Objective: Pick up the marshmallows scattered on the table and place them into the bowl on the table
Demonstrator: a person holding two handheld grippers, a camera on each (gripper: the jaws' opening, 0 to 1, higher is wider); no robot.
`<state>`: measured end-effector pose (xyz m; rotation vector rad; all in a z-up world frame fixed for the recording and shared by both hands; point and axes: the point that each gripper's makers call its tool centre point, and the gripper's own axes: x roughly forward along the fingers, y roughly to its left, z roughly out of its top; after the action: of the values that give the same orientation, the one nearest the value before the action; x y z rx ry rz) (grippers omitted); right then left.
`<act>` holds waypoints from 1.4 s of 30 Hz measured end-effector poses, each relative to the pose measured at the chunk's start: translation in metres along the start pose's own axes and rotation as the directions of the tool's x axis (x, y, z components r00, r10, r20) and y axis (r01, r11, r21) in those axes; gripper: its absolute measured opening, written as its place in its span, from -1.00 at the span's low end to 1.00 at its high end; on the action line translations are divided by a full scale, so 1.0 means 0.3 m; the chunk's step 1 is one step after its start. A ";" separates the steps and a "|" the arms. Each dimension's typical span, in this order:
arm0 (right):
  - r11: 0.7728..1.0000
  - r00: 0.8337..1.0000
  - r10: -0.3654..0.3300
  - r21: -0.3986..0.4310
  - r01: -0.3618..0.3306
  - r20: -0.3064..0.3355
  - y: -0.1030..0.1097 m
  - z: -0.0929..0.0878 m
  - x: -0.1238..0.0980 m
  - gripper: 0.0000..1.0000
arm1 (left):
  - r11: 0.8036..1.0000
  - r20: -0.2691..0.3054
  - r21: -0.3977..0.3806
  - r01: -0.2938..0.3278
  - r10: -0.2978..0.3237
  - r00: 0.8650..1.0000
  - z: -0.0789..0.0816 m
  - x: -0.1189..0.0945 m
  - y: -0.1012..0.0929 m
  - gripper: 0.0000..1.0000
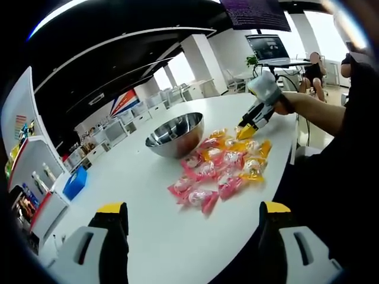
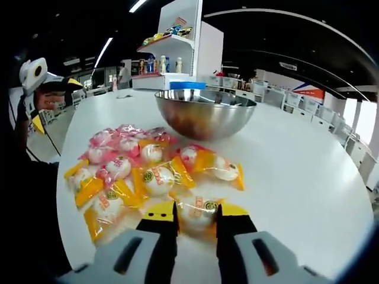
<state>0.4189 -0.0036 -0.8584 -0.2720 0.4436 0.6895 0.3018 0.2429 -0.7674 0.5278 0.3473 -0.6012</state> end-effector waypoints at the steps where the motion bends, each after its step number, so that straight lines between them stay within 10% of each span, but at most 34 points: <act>1: 1.000 1.000 0.000 0.004 0.000 0.003 0.000 0.000 -0.001 -0.58 | 1.000 0.000 0.000 0.000 0.000 1.000 0.000 0.000 0.000 0.79; 20: 0.997 1.000 0.014 -0.079 -0.014 -0.003 0.012 0.057 -0.060 -0.58 | 1.000 -0.006 -0.005 0.002 -0.002 1.000 -0.008 0.006 -0.001 0.79; 42: 0.997 0.962 0.066 -0.057 -0.053 0.266 0.097 0.321 -0.407 -0.58 | 1.000 -0.008 -0.002 0.004 -0.004 1.000 -0.011 0.004 -0.007 0.78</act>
<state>0.3452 -0.0121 -0.7187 -0.2084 0.1773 0.7849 0.3010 0.2428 -0.7714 0.5279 0.3569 -0.6022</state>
